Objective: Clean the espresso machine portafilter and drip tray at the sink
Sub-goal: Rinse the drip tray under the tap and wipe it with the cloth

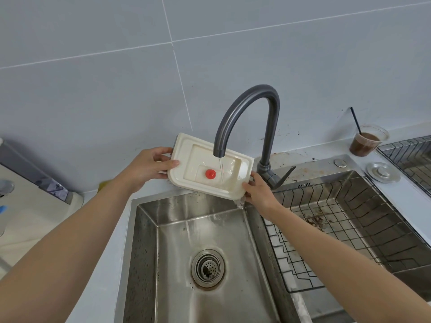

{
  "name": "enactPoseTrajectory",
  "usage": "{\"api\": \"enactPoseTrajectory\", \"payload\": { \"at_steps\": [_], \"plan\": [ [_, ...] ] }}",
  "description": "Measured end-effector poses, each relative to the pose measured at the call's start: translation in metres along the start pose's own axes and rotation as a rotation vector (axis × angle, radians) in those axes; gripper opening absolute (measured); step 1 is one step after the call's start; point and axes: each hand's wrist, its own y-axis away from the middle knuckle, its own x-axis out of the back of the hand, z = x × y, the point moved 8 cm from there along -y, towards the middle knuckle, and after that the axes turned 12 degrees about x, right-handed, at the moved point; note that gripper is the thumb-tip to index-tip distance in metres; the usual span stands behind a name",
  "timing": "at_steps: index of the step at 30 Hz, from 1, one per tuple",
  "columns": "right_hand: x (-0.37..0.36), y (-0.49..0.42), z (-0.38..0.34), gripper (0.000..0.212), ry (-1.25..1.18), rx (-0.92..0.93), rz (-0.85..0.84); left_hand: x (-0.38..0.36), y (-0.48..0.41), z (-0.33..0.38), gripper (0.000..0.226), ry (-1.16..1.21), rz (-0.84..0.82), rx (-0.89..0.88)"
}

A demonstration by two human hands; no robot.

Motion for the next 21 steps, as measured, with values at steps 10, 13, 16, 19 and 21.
{"api": "enactPoseTrajectory", "payload": {
  "at_steps": [10, 13, 16, 19, 21],
  "plan": [
    [-0.013, 0.0, -0.003, 0.049, 0.025, -0.001, -0.009, 0.013, 0.006, -0.003, 0.046, 0.0, 0.041, -0.021],
    [-0.015, 0.001, -0.002, 0.048, 0.054, -0.013, -0.024, 0.016, 0.007, -0.007, 0.046, 0.008, 0.047, -0.016],
    [-0.021, 0.003, -0.003, 0.047, 0.023, -0.026, -0.055, 0.02, 0.008, -0.012, 0.045, 0.022, 0.054, -0.007],
    [-0.024, 0.005, -0.004, 0.048, 0.041, -0.025, -0.077, 0.023, 0.009, -0.018, 0.044, 0.035, 0.061, 0.01],
    [-0.024, 0.008, -0.004, 0.048, 0.052, -0.028, -0.087, 0.025, 0.009, -0.025, 0.042, 0.048, 0.054, 0.028]
  ]
}}
